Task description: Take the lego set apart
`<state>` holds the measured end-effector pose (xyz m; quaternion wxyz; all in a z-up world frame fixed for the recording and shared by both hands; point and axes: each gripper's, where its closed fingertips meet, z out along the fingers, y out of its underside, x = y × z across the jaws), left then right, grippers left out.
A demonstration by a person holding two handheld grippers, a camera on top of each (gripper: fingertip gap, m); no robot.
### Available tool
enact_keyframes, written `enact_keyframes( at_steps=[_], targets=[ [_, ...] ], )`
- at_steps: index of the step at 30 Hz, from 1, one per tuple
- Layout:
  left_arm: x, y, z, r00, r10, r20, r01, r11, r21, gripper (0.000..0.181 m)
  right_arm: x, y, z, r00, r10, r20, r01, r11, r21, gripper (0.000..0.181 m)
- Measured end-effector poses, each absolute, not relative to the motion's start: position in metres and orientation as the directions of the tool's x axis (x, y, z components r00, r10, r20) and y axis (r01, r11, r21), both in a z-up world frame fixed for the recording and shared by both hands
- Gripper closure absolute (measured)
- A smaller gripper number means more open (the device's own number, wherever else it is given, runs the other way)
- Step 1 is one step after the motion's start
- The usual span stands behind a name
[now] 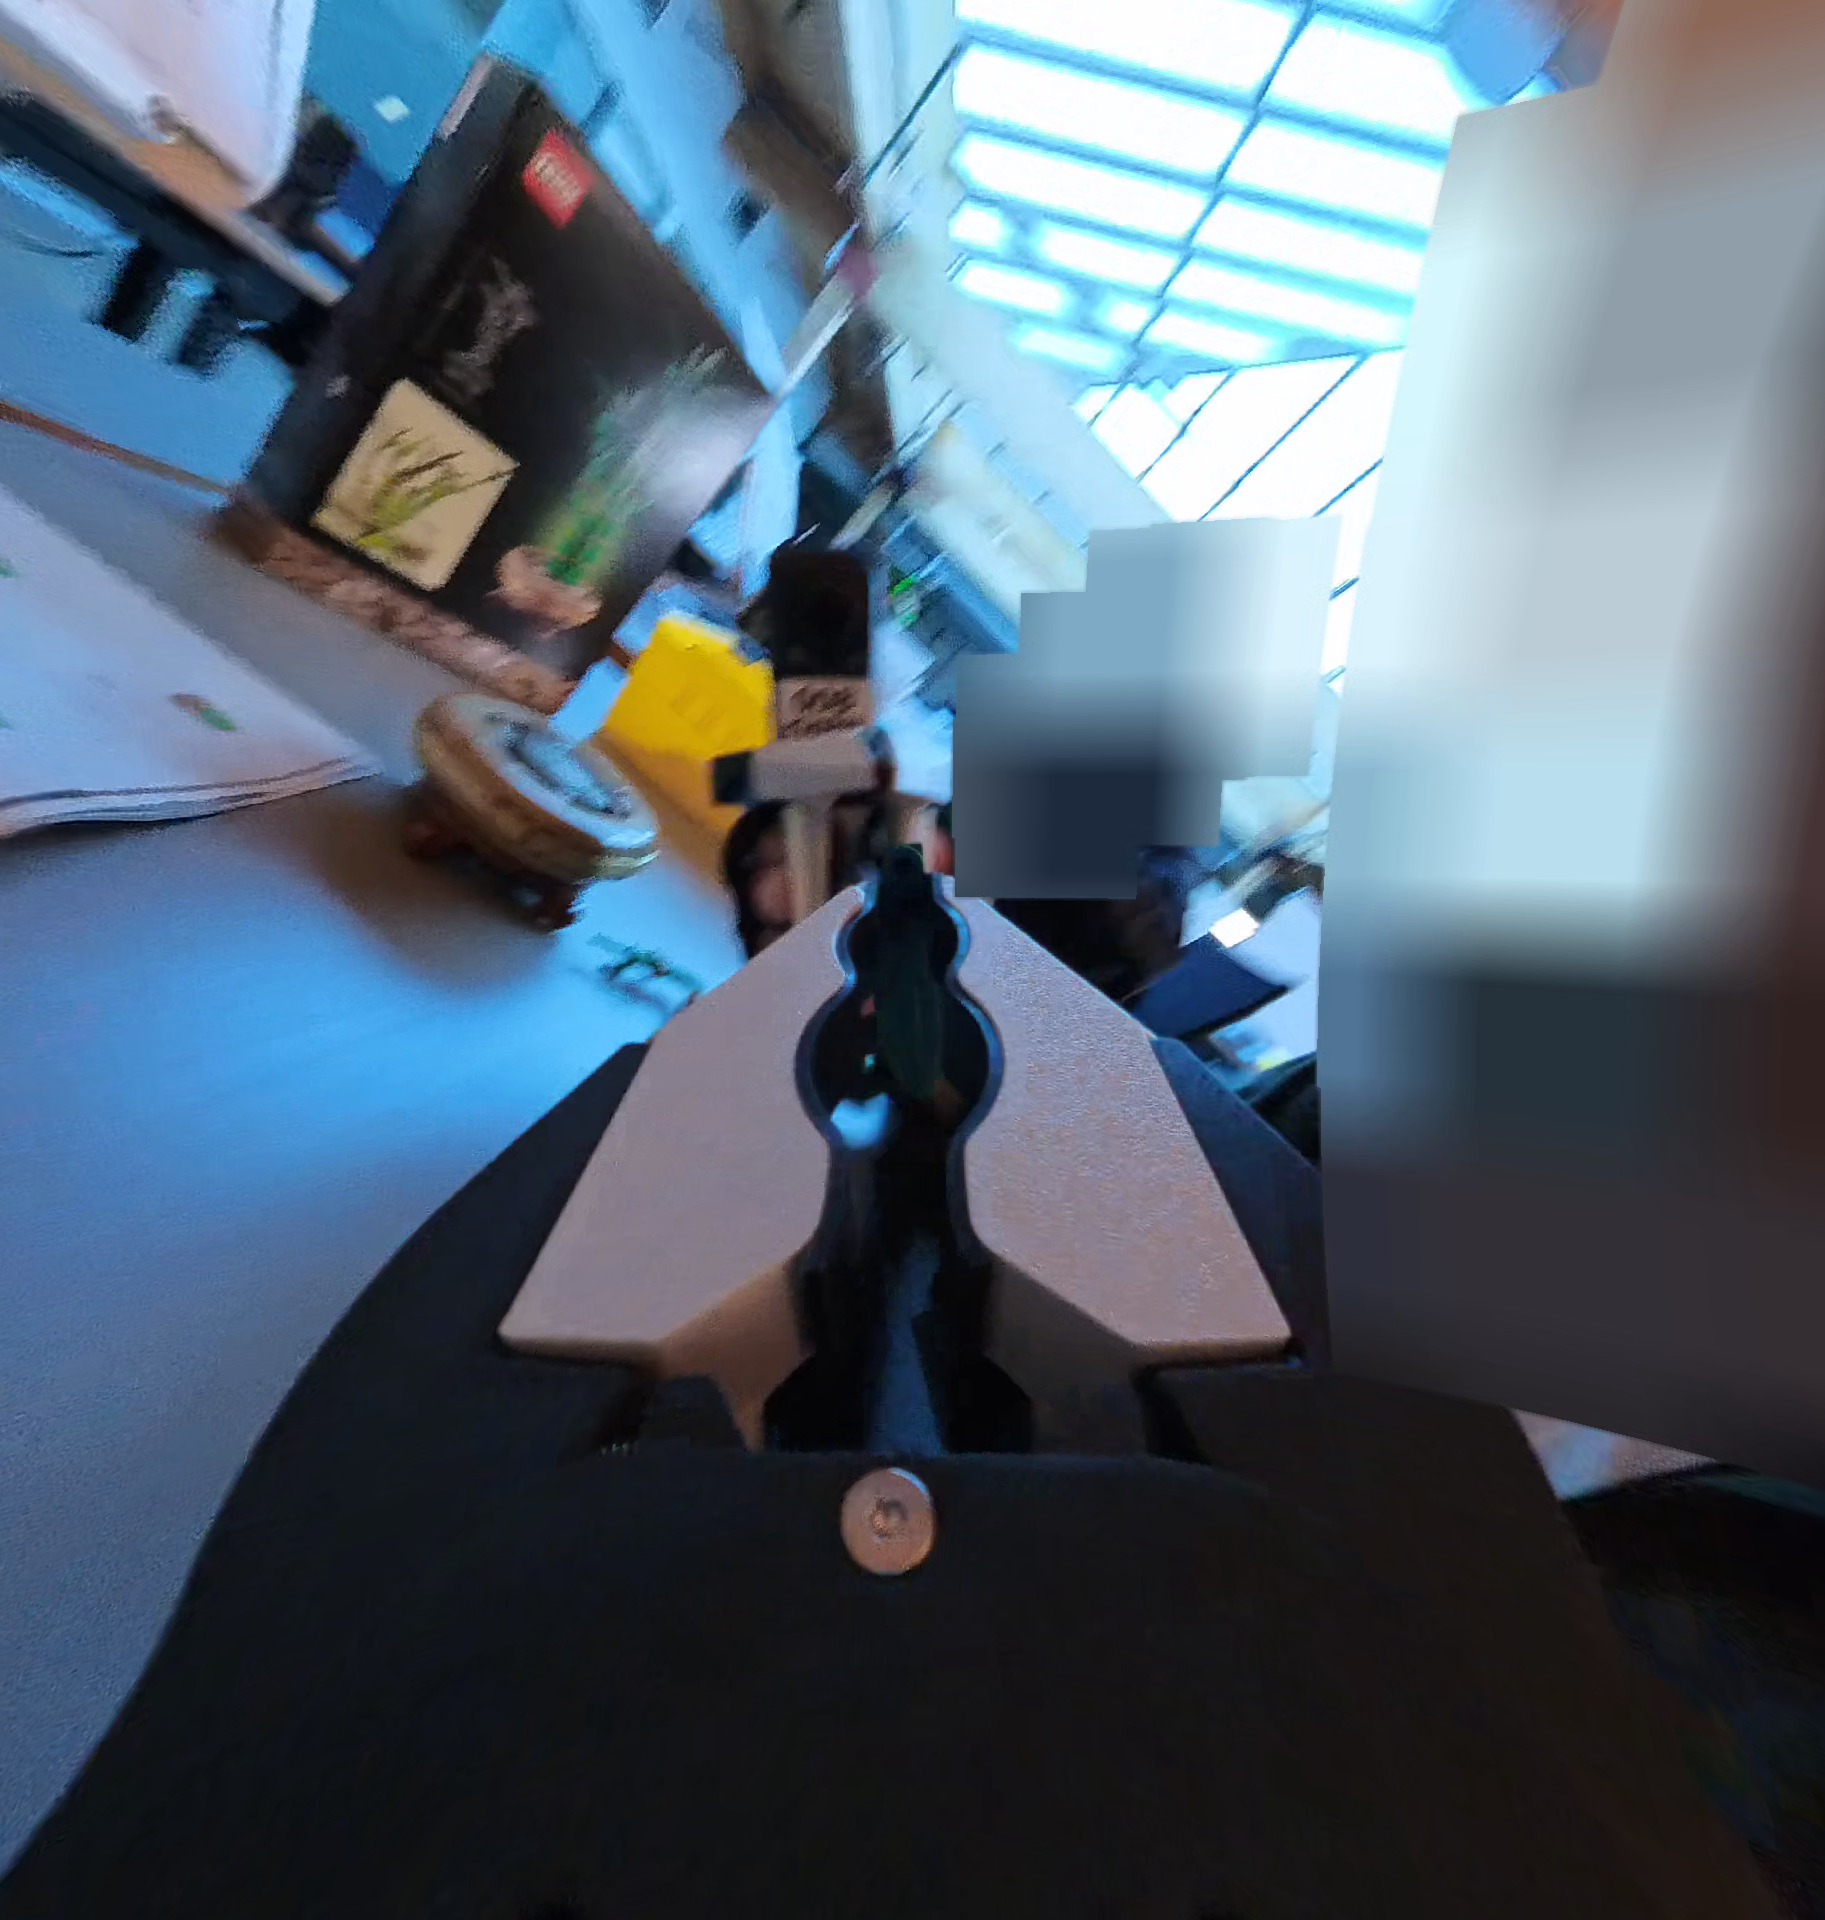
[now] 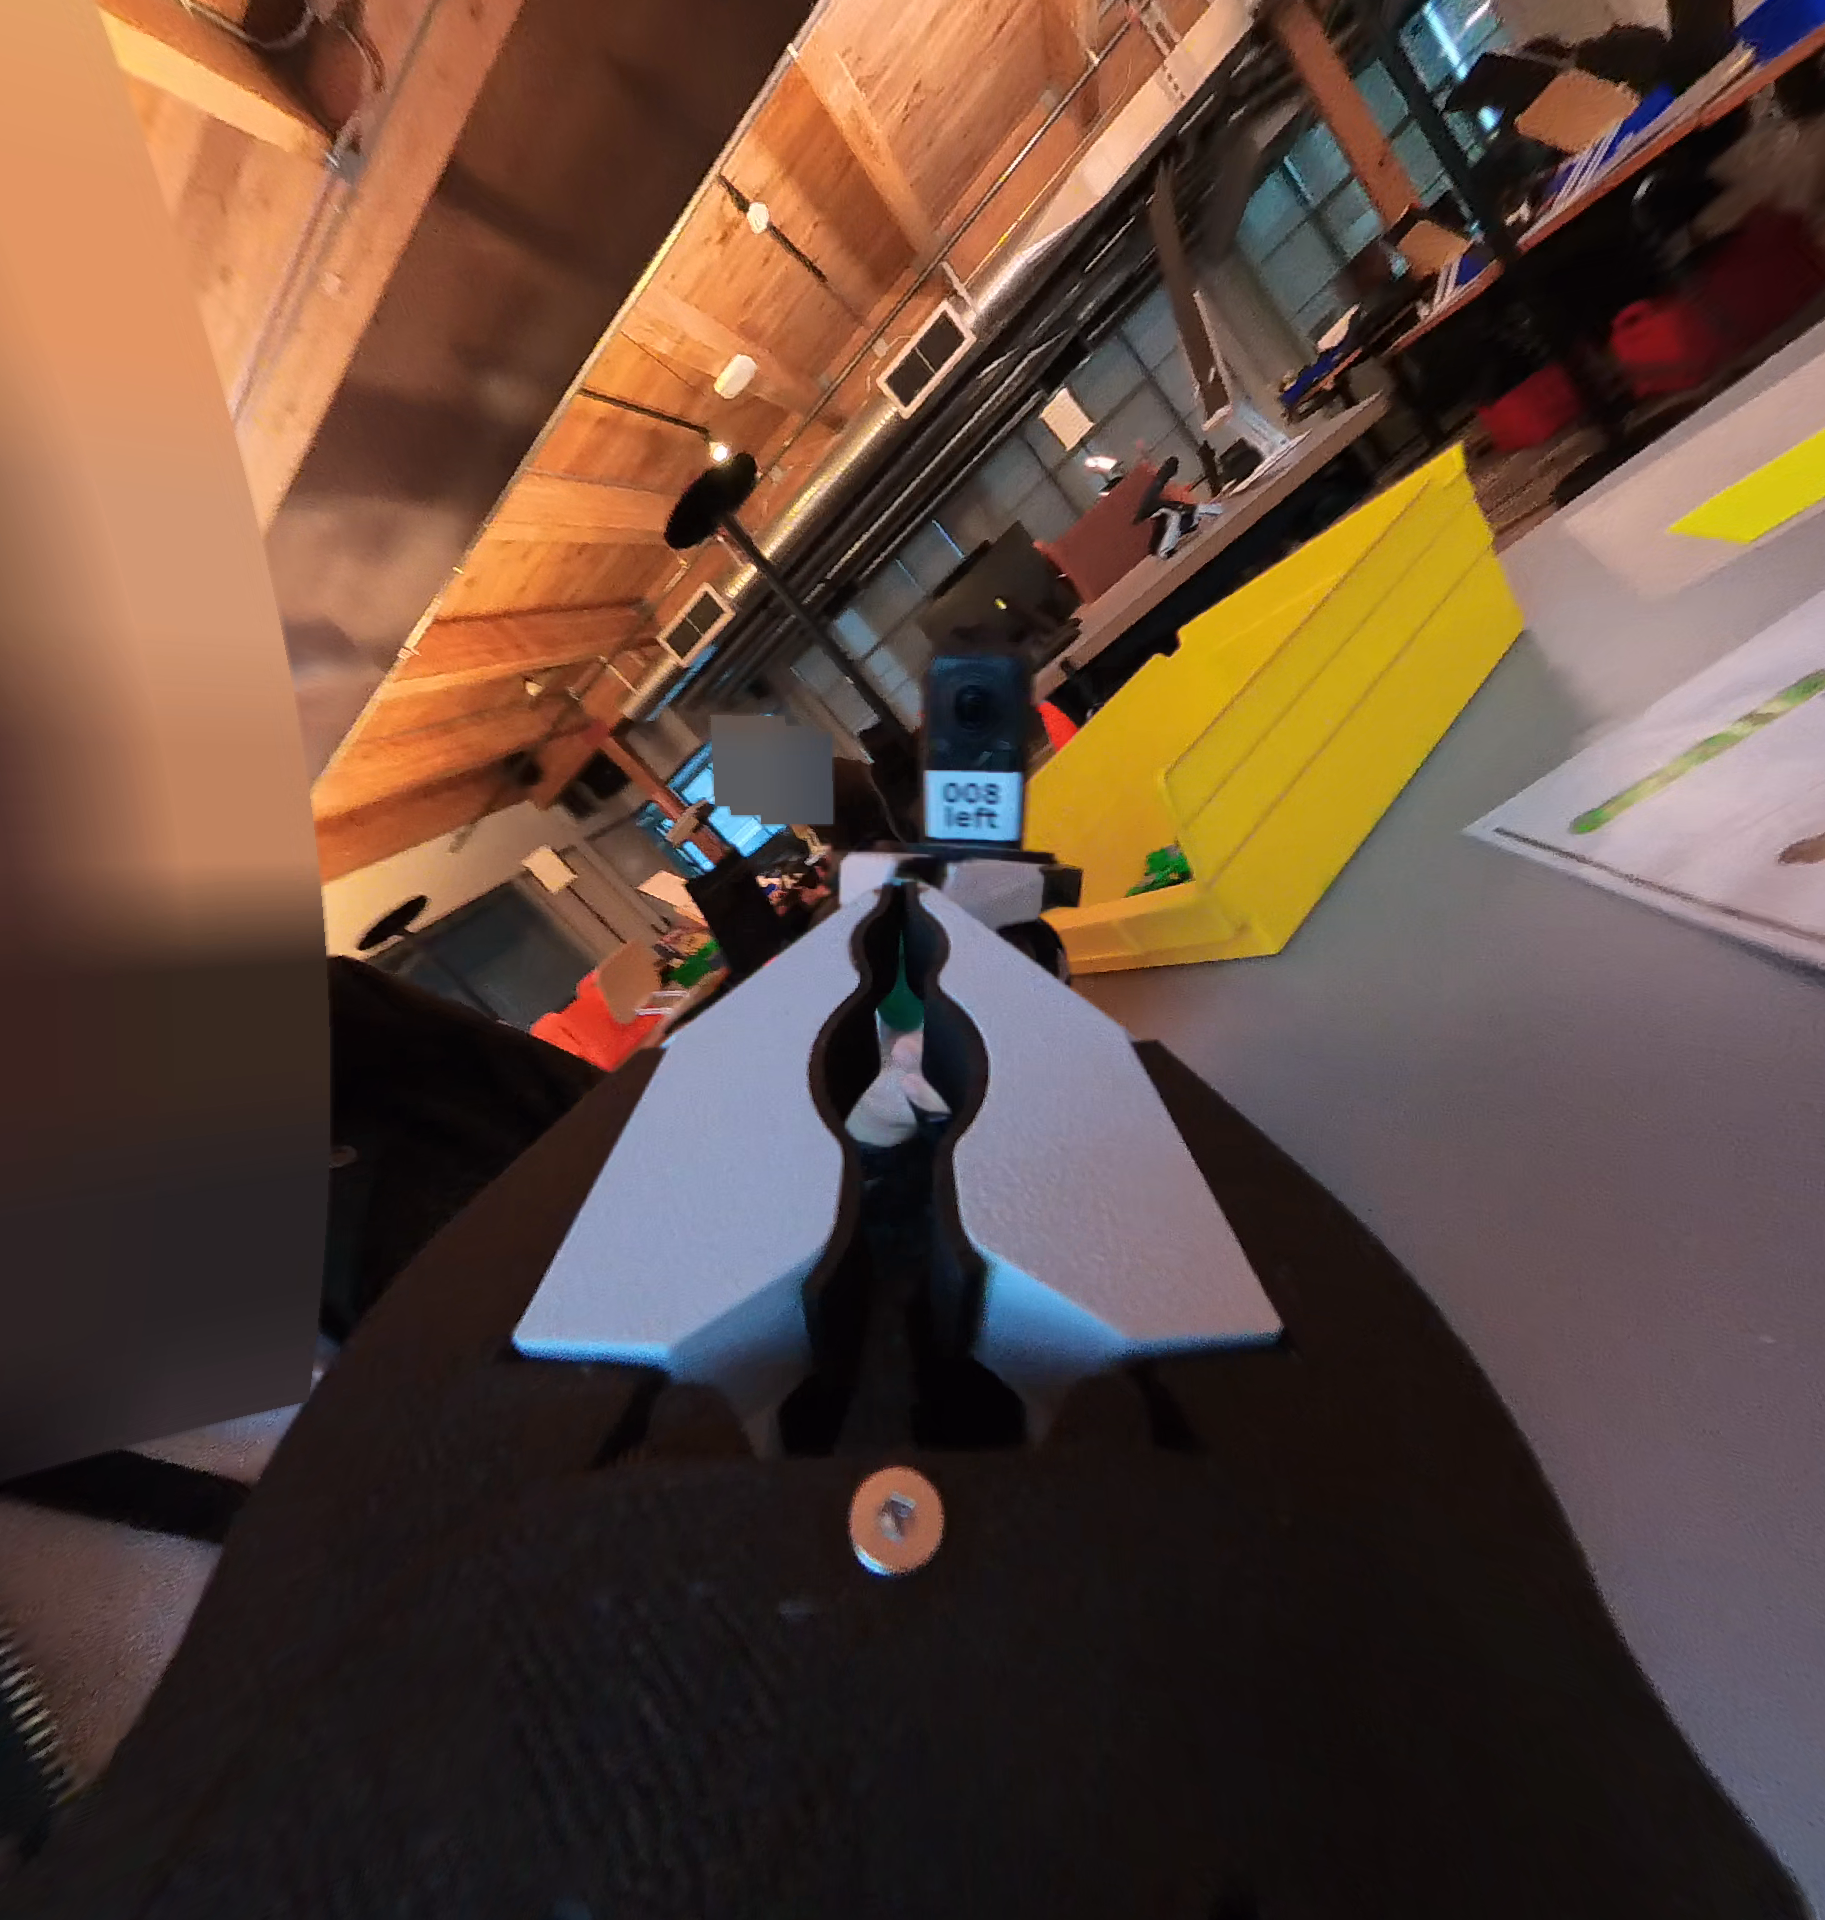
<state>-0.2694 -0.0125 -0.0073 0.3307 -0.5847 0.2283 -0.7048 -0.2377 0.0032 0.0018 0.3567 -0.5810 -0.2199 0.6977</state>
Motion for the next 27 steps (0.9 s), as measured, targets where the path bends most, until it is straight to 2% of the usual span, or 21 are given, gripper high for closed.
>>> enact_keyframes(
  at_steps=[1, 2, 3, 18, 27],
  targets=[
    [-0.264, -0.013, -0.015, -0.025, -0.768, 0.641, 0.157, -0.636, -0.756, 0.176, -0.241, 0.002, 0.0, -0.053, 0.764, -0.643, -0.231, -0.636, -0.737, 0.181],
    [-0.259, -0.015, -0.02, 0.016, -0.791, 0.612, 0.125, -0.606, -0.786, 0.176, -0.245, 0.002, -0.003, -0.032, 0.768, -0.64, -0.216, -0.631, -0.745, 0.17],
    [-0.256, -0.016, -0.023, 0.034, -0.801, 0.598, 0.104, -0.592, -0.799, 0.176, -0.248, 0.002, -0.007, -0.015, 0.77, -0.638, -0.2, -0.627, -0.753, 0.165],
    [-0.253, -0.018, -0.027, 0.028, -0.792, 0.609, 0.085, -0.606, -0.791, 0.176, -0.262, -0.011, -0.024, -0.015, 0.751, -0.66, -0.075, -0.659, -0.748, 0.175],
    [-0.254, -0.017, -0.013, -0.009, -0.775, 0.632, 0.176, -0.624, -0.762, 0.176, -0.26, -0.011, -0.012, -0.074, 0.733, -0.676, -0.153, -0.678, -0.719, 0.175]
  ],
)
